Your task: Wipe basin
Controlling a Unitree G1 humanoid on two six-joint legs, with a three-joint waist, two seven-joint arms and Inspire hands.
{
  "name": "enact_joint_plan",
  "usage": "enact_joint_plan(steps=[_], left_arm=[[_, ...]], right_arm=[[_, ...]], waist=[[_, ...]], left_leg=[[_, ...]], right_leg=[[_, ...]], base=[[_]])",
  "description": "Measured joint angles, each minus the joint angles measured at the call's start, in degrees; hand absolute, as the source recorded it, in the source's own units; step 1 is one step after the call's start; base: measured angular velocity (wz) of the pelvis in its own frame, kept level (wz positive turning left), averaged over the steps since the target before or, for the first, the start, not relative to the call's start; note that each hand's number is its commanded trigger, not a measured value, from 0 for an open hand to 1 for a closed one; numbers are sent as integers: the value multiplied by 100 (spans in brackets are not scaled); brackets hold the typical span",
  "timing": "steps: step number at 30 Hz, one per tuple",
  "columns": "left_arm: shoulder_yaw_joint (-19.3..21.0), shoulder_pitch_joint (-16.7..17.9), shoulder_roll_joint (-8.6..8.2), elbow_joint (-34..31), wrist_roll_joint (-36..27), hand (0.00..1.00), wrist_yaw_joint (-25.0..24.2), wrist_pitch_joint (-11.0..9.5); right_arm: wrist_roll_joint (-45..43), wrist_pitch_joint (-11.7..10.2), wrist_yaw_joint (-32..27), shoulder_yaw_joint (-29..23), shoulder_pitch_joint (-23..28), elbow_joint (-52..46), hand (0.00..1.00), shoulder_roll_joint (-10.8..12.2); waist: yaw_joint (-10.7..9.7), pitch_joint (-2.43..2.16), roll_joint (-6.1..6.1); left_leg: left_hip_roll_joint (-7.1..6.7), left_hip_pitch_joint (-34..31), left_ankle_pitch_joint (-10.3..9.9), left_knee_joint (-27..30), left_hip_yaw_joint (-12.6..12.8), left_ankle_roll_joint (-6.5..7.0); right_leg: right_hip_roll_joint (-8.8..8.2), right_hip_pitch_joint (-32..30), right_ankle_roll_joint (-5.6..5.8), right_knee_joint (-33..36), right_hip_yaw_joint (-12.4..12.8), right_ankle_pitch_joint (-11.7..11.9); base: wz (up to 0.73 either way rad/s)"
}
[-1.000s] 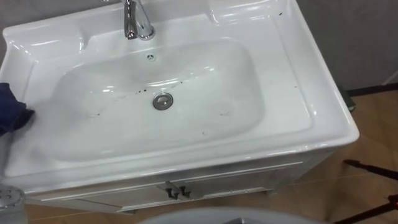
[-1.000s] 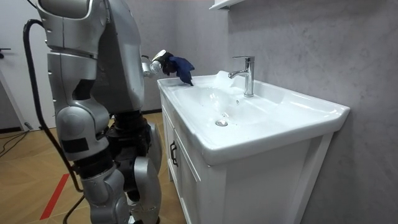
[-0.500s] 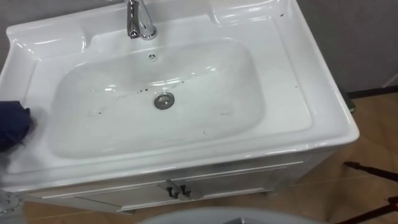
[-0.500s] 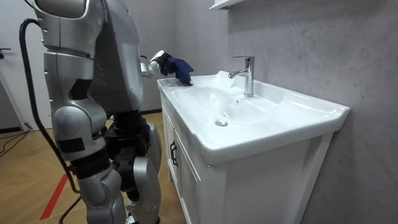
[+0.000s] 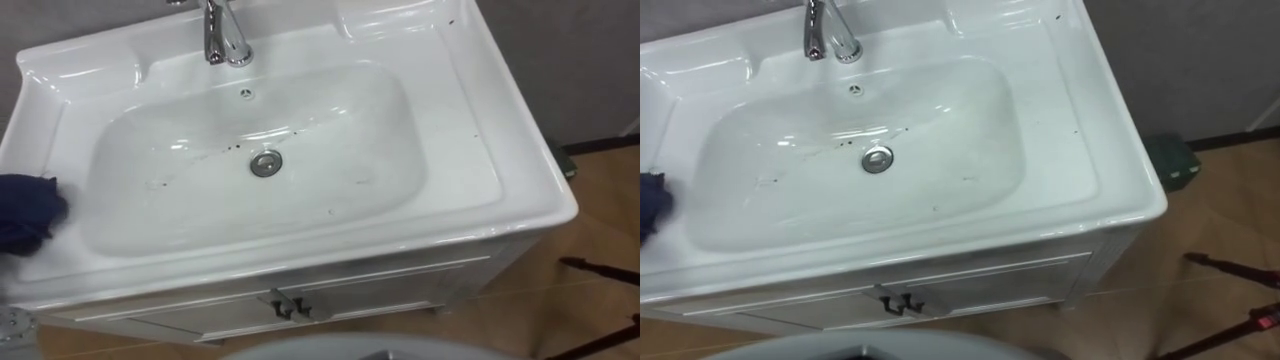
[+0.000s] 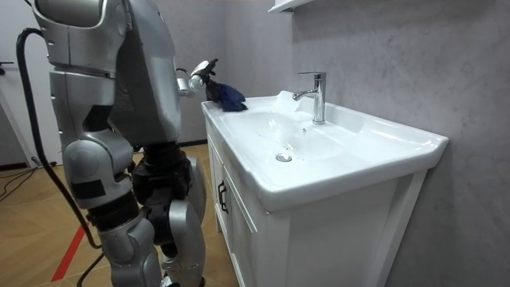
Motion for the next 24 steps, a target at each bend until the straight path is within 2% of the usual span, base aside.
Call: enact_joint_plan(steps=[5,13,19,21,24], left_arm=[[0,-1,0,-412,2,0,8,-11],[-6,-150,0,-536,1,0,-14,-15],[-7,-241,0,-537,-2,0,-46,-19],[-7,-252,0,-538,-28,0,-46,-52],[-21,-252,-1,-591,-400,0,-48,-191]], right_arm=[[-6,-34,16,-21,-1,-4,0,0],[-132,-57,18,-20,-14,-29,0,1],[-128,-89,13,-16,-51,-45,0,5],[-126,-143,7,-11,-57,-45,0,9],[-31,-202,-2,39,-75,-45,0,11]], waist=[[15,-5,-1],[-18,-27,76],[-44,-18,66],[-59,-12,58],[-96,-5,48]], left_leg=[[0,0,0,0,-1,0],[0,-8,0,-2,-18,0],[1,-17,0,-4,-17,0],[1,-17,-1,-6,3,1],[0,-15,-1,-8,29,1]], right_leg=[[-1,-1,0,2,-1,0],[-11,10,0,9,-61,0],[-14,16,2,9,-118,0],[-18,18,5,9,-122,-2],[-21,16,10,8,-114,-5]], base=[[0],[2],[5],[0],[0]])
